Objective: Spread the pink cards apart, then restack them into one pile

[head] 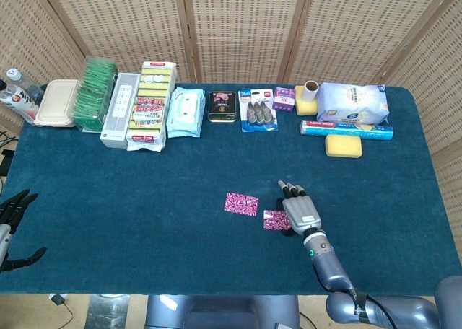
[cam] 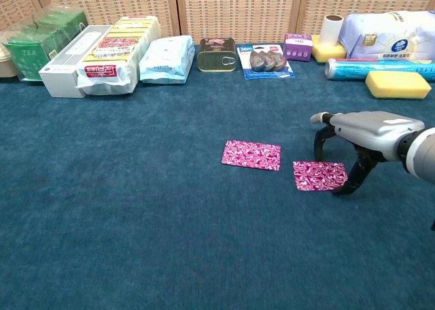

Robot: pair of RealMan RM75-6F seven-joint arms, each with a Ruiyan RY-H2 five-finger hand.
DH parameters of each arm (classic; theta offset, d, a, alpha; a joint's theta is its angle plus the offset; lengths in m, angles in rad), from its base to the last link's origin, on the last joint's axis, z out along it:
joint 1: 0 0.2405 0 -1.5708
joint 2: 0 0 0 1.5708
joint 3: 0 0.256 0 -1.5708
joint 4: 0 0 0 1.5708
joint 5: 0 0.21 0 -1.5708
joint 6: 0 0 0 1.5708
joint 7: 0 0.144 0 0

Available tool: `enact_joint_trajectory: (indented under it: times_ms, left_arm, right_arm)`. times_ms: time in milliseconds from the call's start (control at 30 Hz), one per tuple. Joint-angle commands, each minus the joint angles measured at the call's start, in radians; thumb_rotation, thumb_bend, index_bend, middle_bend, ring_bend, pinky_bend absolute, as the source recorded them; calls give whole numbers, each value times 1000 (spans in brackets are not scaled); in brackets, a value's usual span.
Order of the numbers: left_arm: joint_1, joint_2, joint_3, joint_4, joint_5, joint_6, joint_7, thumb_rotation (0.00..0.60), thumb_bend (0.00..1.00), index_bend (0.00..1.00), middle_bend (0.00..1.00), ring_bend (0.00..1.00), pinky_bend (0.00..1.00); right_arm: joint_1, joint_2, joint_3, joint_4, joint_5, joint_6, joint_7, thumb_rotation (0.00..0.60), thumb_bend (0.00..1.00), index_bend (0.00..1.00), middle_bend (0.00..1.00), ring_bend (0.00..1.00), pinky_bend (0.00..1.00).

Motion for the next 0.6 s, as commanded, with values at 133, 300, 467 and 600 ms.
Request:
enact_joint_trajectory:
  times_ms: [133, 300, 467, 600]
  left_arm:
    - [0, 1, 1, 0, 2, 1, -1, 600, 209, 0, 0, 0, 63]
    - [0, 1, 1, 0, 2, 0, -2, 600, 209, 0, 0, 0, 63]
    - [0, 2, 2, -1, 6, -1, -3, 600, 209, 0, 0, 0, 63]
    - [1, 4, 3, 1, 9, 1, -9, 600, 209, 0, 0, 0, 63]
  right_arm:
    - [-2, 7, 2, -15, -3, 2, 4, 600, 317, 437, 0, 0, 76]
    - [4, 28, 22, -62, 10, 13, -3, 600, 317, 437, 0, 0, 77]
    - [29, 33, 61, -114, 54, 29, -31, 600, 316, 437, 0, 0, 77]
    - [53, 23, 86, -146, 107, 45, -66, 599, 317, 437, 0, 0, 77]
